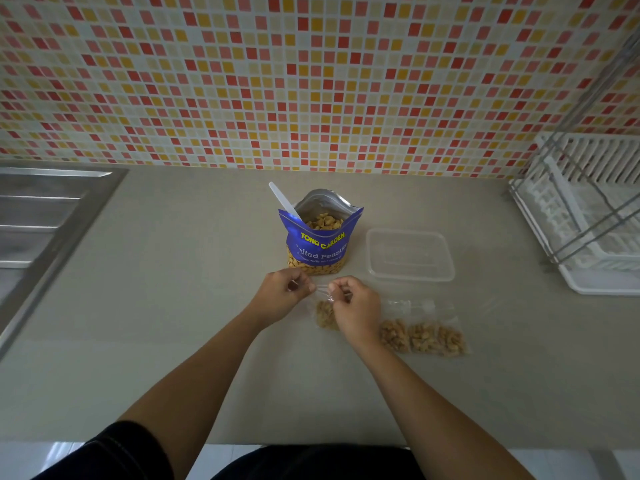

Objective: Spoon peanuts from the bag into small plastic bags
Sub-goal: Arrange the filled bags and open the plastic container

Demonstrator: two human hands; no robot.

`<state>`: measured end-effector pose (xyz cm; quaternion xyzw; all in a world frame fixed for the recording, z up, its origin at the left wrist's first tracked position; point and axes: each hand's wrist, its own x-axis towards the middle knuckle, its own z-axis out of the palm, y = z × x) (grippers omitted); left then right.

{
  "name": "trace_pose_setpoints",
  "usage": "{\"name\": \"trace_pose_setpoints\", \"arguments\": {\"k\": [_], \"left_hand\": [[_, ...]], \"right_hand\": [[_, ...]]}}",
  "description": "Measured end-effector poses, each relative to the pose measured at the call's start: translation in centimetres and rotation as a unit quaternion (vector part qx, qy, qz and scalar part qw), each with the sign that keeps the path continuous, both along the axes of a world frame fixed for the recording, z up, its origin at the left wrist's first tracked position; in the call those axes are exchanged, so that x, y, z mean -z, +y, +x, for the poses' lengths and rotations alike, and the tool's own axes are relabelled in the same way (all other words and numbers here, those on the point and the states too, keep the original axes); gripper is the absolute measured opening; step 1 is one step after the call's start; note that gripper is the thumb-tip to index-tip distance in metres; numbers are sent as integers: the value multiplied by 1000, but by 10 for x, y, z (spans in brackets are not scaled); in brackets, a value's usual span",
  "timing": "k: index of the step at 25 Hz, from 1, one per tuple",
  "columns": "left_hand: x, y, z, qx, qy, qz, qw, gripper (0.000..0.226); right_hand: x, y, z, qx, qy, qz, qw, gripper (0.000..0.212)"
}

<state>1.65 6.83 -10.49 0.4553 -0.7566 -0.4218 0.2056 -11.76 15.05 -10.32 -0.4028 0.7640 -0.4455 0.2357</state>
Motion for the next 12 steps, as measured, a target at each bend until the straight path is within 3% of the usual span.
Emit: {"name": "trace_pose_setpoints", "arguments": {"k": [7, 9, 12], "left_hand": [[5, -1, 5, -53, 12, 45, 997, 16], [3, 6, 4, -86, 97, 145, 981, 15], [4, 21, 2, -61, 190, 322, 925, 24]], "right_hand": [[5, 0, -4, 11, -36, 9, 999, 5], [8, -3, -9, 20, -118, 18, 993, 13], [9, -5, -15, 28, -278, 26, 960, 16]]}}
